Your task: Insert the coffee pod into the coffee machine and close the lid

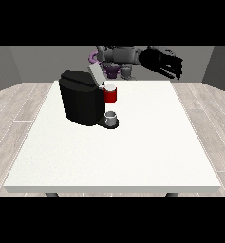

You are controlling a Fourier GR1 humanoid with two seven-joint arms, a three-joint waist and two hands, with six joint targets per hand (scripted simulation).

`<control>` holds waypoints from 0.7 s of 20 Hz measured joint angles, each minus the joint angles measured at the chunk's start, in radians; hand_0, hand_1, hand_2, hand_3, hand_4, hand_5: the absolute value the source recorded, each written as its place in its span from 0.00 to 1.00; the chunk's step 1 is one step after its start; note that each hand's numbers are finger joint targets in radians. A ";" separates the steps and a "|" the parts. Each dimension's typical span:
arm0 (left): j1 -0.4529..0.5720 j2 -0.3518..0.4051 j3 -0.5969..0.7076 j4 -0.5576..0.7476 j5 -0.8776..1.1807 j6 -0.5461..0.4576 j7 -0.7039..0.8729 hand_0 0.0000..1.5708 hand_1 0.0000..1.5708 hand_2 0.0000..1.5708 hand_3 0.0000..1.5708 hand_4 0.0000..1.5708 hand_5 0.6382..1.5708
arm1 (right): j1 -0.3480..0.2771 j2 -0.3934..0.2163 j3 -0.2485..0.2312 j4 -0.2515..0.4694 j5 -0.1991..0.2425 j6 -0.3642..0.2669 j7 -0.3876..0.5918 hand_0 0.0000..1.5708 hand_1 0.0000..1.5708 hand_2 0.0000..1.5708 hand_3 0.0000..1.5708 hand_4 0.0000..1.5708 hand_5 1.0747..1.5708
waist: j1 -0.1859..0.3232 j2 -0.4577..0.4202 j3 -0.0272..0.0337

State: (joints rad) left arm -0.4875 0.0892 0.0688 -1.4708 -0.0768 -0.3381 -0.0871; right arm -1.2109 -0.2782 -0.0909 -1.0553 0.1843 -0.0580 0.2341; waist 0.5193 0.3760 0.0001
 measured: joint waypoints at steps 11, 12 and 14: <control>0.064 0.002 0.018 0.015 0.011 0.008 0.000 0.00 0.00 0.00 0.00 0.17 1.00 | 0.039 0.147 0.053 0.045 -0.012 -0.001 -0.156 0.00 0.00 0.00 0.00 0.12 1.00 | -0.097 -0.078 -0.0001; 0.087 0.006 0.026 0.028 0.014 0.008 -0.016 0.00 0.00 0.00 0.00 0.17 1.00 | 0.053 0.169 0.064 0.037 -0.013 -0.003 -0.163 0.00 0.00 0.00 0.00 0.12 1.00 | -0.112 -0.098 -0.0004; 0.126 0.018 0.045 0.044 0.022 0.003 -0.022 0.00 0.00 0.00 0.00 0.17 1.00 | 0.106 0.208 0.089 0.019 -0.026 0.004 -0.193 0.00 0.00 0.00 0.00 0.17 1.00 | -0.146 -0.141 -0.0005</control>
